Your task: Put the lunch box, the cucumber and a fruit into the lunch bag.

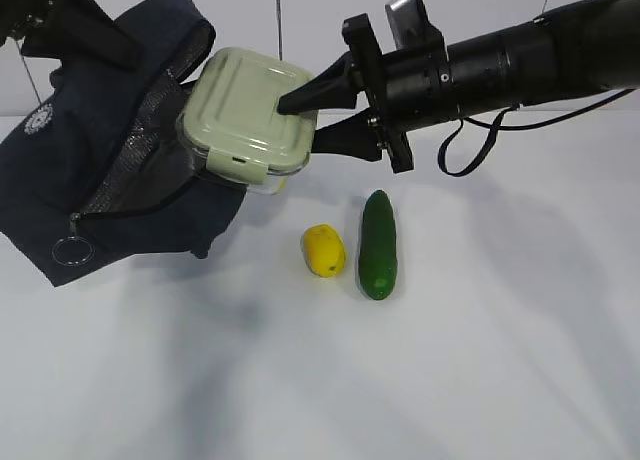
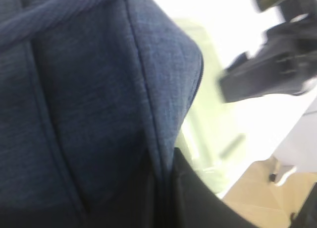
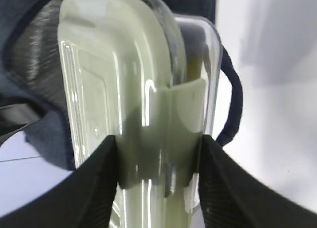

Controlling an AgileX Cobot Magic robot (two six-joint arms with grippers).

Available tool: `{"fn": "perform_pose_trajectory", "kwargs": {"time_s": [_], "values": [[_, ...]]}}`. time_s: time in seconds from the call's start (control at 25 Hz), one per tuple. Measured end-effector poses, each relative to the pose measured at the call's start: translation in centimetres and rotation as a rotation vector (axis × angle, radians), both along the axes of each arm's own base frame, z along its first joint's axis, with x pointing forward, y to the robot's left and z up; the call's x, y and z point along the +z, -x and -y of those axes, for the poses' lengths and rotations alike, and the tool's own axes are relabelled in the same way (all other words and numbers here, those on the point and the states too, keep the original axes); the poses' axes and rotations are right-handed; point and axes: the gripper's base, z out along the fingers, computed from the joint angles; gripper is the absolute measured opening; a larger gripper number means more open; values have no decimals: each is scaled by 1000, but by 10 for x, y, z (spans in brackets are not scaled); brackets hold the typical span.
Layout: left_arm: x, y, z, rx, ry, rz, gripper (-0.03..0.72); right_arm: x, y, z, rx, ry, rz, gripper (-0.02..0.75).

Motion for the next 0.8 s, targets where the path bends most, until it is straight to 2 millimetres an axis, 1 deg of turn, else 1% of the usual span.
{"fn": "perform_pose_trajectory", "kwargs": {"time_s": [0.12, 0.24, 0.4, 0.48, 0.64, 0.8], "values": [[3, 1, 2, -21, 29, 12, -1, -12, -3, -3, 4, -4, -34, 353], [4, 1, 3, -28, 40, 17, -2, -20, -1, -13, 22, -9, -55, 353], [4, 2, 4, -38, 59, 12, -2, -19, 4, -30, 42, -41, -68, 353], [1, 1, 5, -46, 63, -7, -2, -17, 6, -36, 42, -63, -65, 353], [-2, -3, 7, -51, 89, -7, -2, -15, 5, -38, 28, -92, -68, 353], [-3, -8, 11, -47, 166, -18, -3, -13, 2, -38, -1, -82, -50, 353]]}}
